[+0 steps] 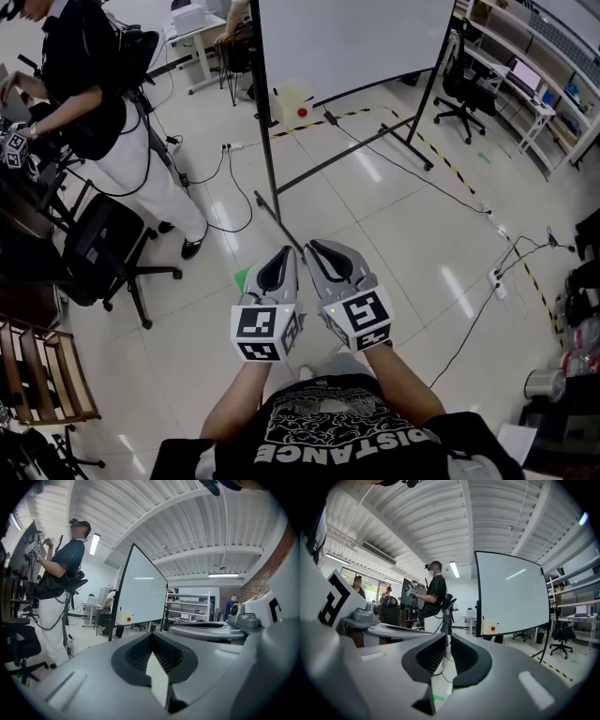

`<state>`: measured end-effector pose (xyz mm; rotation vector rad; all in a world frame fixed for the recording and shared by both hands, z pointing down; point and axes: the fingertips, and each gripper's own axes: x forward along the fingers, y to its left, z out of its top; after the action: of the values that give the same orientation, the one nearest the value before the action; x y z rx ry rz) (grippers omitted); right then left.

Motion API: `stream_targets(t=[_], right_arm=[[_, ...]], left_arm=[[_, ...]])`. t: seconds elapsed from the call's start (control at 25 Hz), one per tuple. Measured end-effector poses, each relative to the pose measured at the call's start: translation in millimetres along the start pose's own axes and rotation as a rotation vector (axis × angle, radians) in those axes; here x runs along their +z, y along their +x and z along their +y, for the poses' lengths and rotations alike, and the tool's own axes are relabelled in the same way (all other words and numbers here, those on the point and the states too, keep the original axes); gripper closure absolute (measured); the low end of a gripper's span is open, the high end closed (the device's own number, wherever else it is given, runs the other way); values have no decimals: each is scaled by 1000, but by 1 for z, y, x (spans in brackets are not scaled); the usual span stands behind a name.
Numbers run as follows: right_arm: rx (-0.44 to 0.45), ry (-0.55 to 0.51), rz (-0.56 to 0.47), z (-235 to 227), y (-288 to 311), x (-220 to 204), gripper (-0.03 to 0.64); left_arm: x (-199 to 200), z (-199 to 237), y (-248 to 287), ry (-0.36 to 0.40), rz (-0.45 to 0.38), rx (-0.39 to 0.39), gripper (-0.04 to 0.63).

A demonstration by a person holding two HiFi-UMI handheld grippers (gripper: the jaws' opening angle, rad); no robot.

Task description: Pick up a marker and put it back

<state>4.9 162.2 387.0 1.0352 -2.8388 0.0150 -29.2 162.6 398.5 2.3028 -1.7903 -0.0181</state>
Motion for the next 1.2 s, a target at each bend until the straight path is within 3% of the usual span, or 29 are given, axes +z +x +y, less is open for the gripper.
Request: stream_targets(t=[0.6,1.2], right_arm=[[23,8,-28,-84,91,6,604],[116,23,-46,-176,181,20,603]], left_arm=[[16,43,111,26,0,26,589],[49,73,238,51,3,85,589]])
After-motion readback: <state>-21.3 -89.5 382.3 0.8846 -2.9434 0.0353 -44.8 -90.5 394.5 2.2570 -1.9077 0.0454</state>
